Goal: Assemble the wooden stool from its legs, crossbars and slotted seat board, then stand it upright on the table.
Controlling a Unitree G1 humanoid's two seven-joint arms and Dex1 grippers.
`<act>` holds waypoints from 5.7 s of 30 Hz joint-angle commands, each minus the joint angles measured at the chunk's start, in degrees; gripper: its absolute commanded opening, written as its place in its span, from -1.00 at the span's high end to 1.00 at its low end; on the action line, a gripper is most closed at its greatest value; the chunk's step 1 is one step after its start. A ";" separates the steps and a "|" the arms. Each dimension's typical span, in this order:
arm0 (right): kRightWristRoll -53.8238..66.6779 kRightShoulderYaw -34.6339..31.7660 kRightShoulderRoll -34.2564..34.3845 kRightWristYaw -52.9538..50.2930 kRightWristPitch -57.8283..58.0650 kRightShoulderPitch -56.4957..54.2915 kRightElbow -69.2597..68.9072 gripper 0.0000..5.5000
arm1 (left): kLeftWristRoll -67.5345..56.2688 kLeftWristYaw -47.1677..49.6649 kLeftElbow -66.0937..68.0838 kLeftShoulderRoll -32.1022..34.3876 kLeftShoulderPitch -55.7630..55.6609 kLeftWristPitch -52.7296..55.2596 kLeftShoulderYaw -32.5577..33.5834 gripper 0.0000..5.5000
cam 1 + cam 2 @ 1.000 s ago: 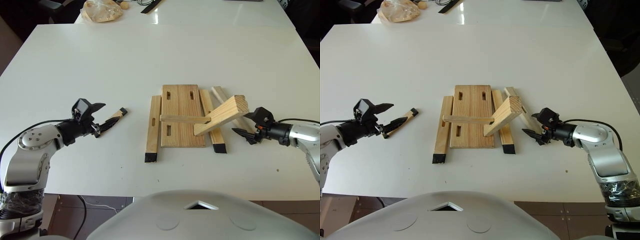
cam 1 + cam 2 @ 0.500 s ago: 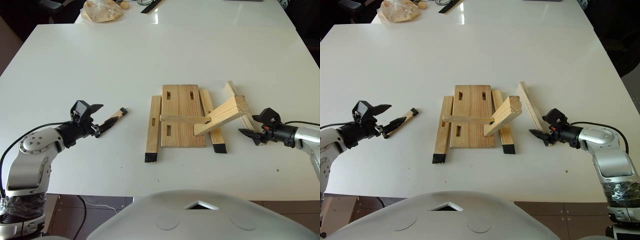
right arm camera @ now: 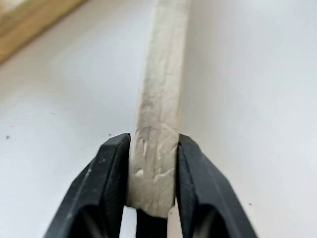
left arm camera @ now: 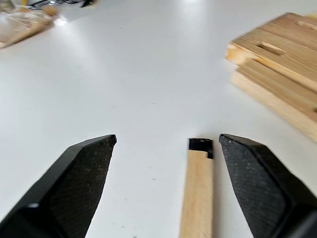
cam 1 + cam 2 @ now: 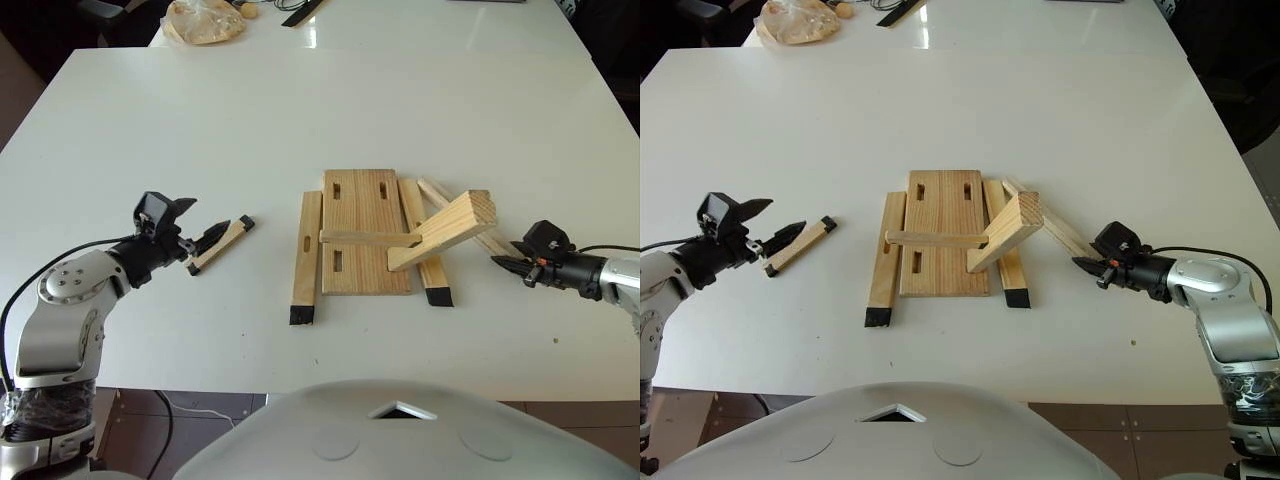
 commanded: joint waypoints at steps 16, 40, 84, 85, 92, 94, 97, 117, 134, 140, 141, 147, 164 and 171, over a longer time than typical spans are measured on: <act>3.29 -4.84 17.11 -17.87 -12.08 -28.13 -10.16 0.61 | -31.87 5.97 -15.27 -9.75 -29.33 24.01 -0.80 -0.47; -15.92 10.75 21.26 -17.52 -45.53 -36.17 -1.38 0.61 | -50.74 11.58 -15.54 -14.59 -39.73 19.12 -2.22 -0.60; -9.93 7.29 18.87 -15.56 -44.01 -32.40 -0.63 0.21 | -27.10 -0.94 -1.80 -2.10 -35.55 8.36 -7.00 0.26; -9.79 7.07 18.71 -15.29 -43.74 -31.86 -0.45 0.21 | -25.28 -1.80 -0.56 -1.28 -35.80 7.19 -7.13 0.26; -8.79 5.58 17.72 -14.75 -41.66 -30.62 2.29 0.21 | -18.96 -5.62 1.86 -0.38 -34.49 3.35 -7.19 0.26; -8.84 4.02 16.27 -14.62 -41.82 -30.03 5.27 0.21 | -17.45 -7.51 0.96 1.27 -32.19 2.84 -7.31 0.26; -6.62 0.50 13.99 -13.51 -39.89 -28.19 9.44 0.21 | -16.70 -10.97 -0.41 4.86 -27.96 3.24 -5.47 0.26; 7.20 -7.50 9.83 -3.54 -23.05 -16.60 4.96 0.21 | -26.25 -30.56 -18.72 8.17 1.75 -2.78 6.90 0.26; 6.09 -4.61 11.09 -2.59 -23.74 -18.25 5.64 0.21 | -22.73 -33.43 -16.19 6.12 4.34 -7.66 1.62 0.26; 6.28 -4.71 11.33 -3.04 -23.93 -17.96 5.43 0.21 | -25.10 -33.44 -16.48 7.39 2.63 -6.53 3.37 0.26; 6.26 -4.66 11.41 -3.14 -23.95 -17.86 5.31 0.21 | -25.25 -33.30 -16.95 7.34 2.59 -6.34 3.12 0.26; 6.10 -3.96 11.92 -3.48 -23.95 -17.68 4.70 0.21 | -24.34 -34.20 -18.40 7.20 2.94 -6.14 0.14 0.26; 4.25 -2.03 13.55 -4.28 -24.89 -16.77 3.50 0.21 | -16.67 -31.20 -13.19 10.37 -3.09 -3.17 -10.52 0.26; 3.99 -1.60 13.60 -4.29 -25.26 -16.22 3.06 0.21 | -12.89 -30.01 -13.54 14.18 -4.03 -1.00 -14.76 0.26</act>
